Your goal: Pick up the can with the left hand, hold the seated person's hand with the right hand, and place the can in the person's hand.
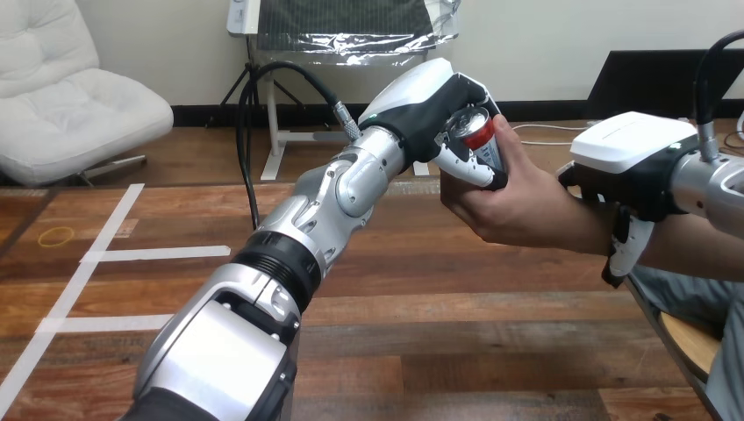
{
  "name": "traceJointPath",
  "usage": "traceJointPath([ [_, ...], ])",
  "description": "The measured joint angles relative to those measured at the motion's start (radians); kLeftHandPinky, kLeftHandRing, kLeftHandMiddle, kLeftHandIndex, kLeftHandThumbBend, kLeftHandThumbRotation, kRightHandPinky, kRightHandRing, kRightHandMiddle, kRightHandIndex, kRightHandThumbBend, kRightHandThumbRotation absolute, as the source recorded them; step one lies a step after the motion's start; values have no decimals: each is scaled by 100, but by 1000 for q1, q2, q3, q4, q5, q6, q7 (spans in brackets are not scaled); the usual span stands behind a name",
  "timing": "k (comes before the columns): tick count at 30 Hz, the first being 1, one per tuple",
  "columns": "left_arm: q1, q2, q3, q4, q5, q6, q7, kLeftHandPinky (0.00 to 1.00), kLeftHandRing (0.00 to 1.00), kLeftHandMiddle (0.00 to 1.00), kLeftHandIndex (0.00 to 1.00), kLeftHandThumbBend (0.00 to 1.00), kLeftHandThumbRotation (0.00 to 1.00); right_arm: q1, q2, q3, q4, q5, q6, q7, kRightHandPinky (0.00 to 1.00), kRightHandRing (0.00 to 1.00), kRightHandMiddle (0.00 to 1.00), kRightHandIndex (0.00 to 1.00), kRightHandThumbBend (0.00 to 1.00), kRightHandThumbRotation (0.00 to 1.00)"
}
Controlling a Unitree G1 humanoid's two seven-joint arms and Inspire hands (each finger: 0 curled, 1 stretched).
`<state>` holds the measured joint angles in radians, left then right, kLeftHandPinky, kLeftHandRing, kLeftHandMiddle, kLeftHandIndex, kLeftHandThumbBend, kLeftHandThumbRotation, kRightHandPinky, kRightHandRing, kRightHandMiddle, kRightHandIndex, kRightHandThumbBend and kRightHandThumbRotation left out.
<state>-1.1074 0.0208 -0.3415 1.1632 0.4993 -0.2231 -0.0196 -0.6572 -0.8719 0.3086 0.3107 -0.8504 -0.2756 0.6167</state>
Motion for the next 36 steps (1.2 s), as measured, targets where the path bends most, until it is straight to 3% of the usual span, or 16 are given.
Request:
traceJointPath([
  [14,0,3,0,0,0,1,-8,49,56,62,63,63,0,0,-23,-13,-16,29,6,3,89,98,99,95,87,21],
  [36,0,13,0,0,0,-8,-13,48,56,62,64,61,2,2,-38,-19,-49,33,48,22,94,100,100,96,85,21],
])
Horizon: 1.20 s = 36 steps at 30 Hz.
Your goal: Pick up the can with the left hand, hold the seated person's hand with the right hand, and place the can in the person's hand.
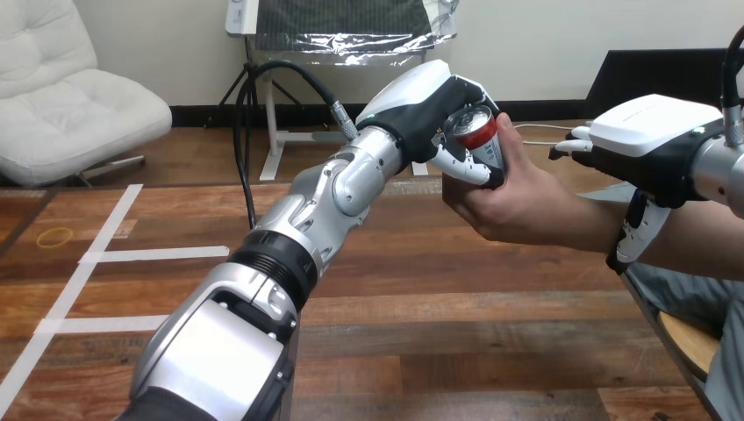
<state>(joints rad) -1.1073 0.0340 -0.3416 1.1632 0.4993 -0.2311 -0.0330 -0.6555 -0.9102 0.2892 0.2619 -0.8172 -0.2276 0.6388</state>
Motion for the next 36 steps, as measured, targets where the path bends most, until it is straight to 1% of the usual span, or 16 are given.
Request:
traceJointPath([
  [9,0,19,-2,0,7,-22,-3,49,56,62,63,61,0,0,0,-1,-10,7,17,19,95,100,100,96,84,22],
  [16,0,45,-3,0,21,-42,-17,50,57,63,64,60,0,3,-3,-4,-20,20,22,32,95,100,100,97,83,22],
  [22,0,71,-3,0,21,-53,-34,51,58,63,64,59,1,8,-6,-12,-34,27,36,49,95,100,100,97,83,20],
  [30,1,117,-2,-1,20,-72,-42,51,58,62,63,58,3,27,-25,-24,-65,36,50,56,93,99,100,96,83,18],
  [36,5,167,9,-6,15,-76,-51,53,59,62,64,58,6,43,-42,-36,-84,45,59,56,92,99,100,96,83,17],
])
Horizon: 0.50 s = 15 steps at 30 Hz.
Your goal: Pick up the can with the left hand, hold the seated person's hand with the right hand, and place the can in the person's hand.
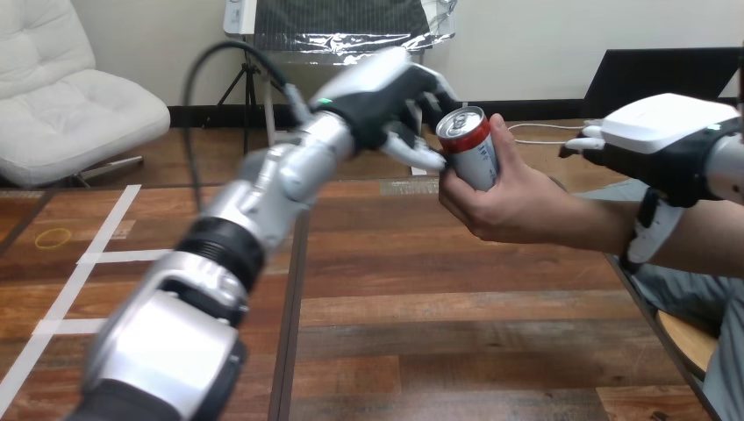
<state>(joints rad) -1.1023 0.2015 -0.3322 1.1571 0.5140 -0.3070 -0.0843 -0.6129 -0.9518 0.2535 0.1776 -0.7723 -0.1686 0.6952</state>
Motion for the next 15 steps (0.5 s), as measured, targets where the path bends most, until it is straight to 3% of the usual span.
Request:
traceJointPath([
  [5,16,50,22,-16,-29,-2,-9,53,59,63,64,59,7,18,-10,-17,-12,20,9,1,91,98,100,96,83,16],
  [15,93,143,107,-110,-119,11,-41,51,56,60,63,60,1,68,-21,-63,-70,70,61,24,90,98,99,95,82,11],
])
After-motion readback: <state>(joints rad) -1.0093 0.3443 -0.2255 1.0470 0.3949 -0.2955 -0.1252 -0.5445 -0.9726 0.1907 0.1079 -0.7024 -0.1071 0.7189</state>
